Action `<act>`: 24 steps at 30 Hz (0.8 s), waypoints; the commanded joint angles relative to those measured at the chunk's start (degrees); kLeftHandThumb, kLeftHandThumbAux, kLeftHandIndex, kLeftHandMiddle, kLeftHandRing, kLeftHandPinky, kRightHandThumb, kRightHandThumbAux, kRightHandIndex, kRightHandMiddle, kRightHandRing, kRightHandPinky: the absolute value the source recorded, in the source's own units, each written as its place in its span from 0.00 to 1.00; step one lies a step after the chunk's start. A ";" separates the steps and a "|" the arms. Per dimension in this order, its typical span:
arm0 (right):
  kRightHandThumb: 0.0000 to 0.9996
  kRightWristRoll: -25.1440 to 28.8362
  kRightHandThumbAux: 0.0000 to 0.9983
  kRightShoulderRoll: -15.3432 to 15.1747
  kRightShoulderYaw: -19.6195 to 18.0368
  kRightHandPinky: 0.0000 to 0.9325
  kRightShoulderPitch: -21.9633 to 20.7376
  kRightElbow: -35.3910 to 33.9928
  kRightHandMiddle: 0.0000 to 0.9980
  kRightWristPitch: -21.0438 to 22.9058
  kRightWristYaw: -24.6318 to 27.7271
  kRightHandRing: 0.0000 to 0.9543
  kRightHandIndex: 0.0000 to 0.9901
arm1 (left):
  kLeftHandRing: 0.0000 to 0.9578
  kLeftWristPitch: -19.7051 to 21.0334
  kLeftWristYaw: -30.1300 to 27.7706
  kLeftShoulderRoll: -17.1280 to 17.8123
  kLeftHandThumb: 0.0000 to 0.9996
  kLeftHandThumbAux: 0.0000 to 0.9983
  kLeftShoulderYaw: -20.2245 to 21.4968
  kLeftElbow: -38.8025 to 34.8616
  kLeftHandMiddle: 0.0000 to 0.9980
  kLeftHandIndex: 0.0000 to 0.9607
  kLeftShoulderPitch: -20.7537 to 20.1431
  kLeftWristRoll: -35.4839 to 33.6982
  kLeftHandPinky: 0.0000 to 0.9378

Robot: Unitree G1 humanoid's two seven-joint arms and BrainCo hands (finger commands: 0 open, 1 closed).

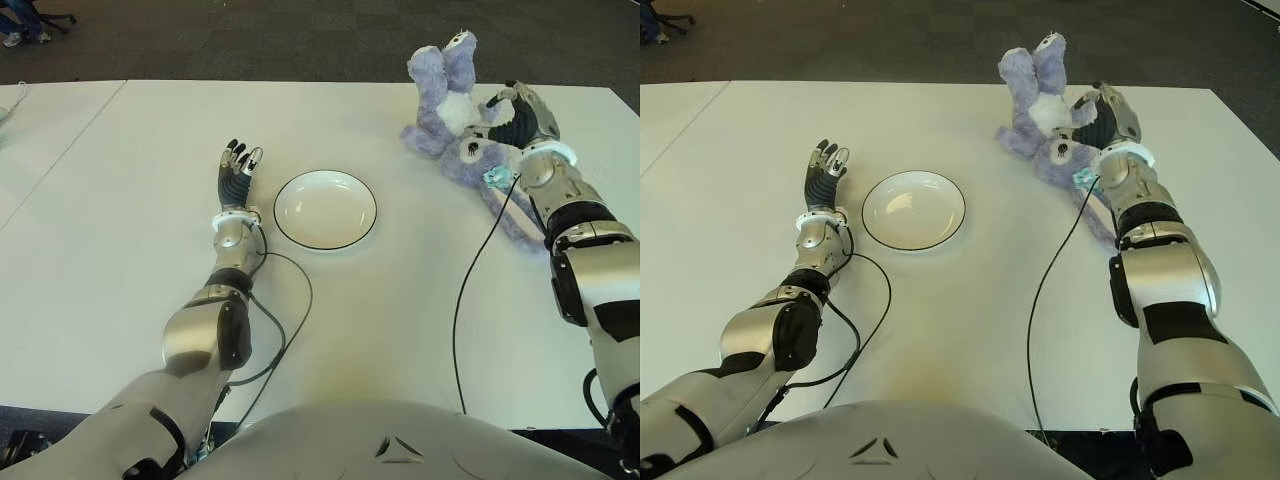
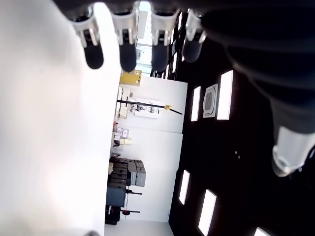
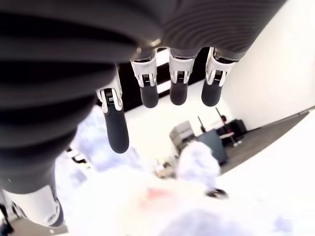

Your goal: Put the doll into the plate.

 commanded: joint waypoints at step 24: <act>0.19 -1.27 0.69 0.63 3.64 0.00 9.41 2.24 0.00 5.20 2.23 0.00 0.33 | 0.13 6.32 -0.02 -4.86 0.00 0.48 0.81 7.15 0.14 0.12 10.24 -1.37 0.12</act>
